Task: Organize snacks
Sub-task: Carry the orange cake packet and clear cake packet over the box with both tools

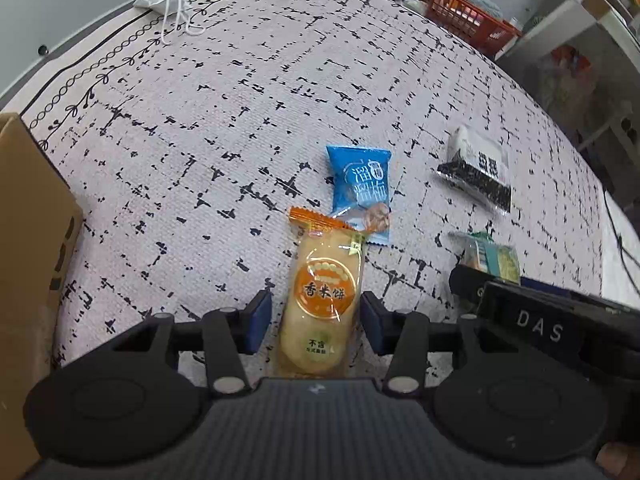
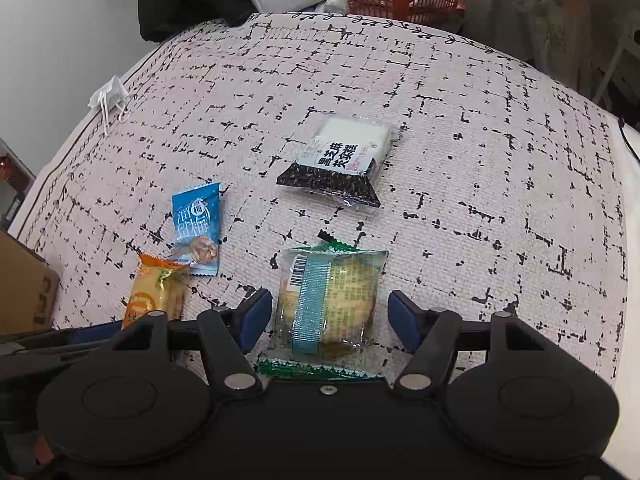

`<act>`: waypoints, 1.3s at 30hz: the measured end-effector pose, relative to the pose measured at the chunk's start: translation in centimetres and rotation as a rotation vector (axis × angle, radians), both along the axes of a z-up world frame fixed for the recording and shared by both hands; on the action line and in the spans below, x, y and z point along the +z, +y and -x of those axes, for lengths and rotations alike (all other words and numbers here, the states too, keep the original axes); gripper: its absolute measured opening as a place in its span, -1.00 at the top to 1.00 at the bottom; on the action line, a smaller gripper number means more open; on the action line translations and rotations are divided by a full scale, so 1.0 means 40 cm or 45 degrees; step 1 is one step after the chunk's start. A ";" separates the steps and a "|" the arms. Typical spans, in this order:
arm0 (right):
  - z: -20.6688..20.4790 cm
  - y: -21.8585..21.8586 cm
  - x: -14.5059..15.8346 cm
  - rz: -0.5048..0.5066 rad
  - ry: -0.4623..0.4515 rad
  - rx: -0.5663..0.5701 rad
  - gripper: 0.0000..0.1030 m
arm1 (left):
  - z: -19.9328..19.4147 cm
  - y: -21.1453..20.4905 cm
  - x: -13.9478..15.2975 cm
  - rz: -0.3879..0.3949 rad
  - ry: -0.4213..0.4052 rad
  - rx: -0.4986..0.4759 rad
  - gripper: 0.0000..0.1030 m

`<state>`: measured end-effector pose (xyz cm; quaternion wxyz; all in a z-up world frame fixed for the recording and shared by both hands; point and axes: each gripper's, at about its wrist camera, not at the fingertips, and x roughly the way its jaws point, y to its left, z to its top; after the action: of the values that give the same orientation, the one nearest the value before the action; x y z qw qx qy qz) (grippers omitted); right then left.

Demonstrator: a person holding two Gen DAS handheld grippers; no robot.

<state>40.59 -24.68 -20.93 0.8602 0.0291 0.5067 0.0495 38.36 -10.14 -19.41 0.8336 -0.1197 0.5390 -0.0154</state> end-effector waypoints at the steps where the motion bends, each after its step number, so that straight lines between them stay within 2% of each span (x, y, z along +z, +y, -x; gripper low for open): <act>1: 0.000 0.001 0.000 0.017 -0.005 0.007 -0.10 | 0.000 -0.005 -0.001 -0.013 -0.001 -0.007 0.08; 2: 0.001 0.004 0.000 0.037 -0.006 0.018 0.04 | 0.000 -0.009 -0.001 -0.033 -0.004 -0.019 0.12; 5: 0.001 0.007 0.005 0.064 -0.012 0.040 0.06 | -0.001 -0.008 0.001 -0.048 -0.012 -0.030 0.32; 6: 0.002 0.006 0.007 0.055 -0.013 0.044 0.06 | -0.001 -0.002 0.006 -0.039 -0.014 -0.020 0.33; 20: 0.037 0.040 0.094 -0.020 -0.120 0.083 0.06 | 0.040 0.065 0.119 -0.029 -0.123 0.038 0.33; 28: 0.072 0.090 0.144 -0.051 -0.176 0.130 0.06 | 0.091 0.114 0.180 -0.071 -0.174 0.062 0.32; 39: 0.129 0.195 0.222 -0.087 -0.280 0.234 0.06 | 0.168 0.214 0.262 -0.071 -0.255 0.124 0.32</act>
<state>35.44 -16.88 -12.04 0.9009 0.0063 0.4080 0.1482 31.64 -1.57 -8.95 0.8861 -0.1203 0.4468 0.0283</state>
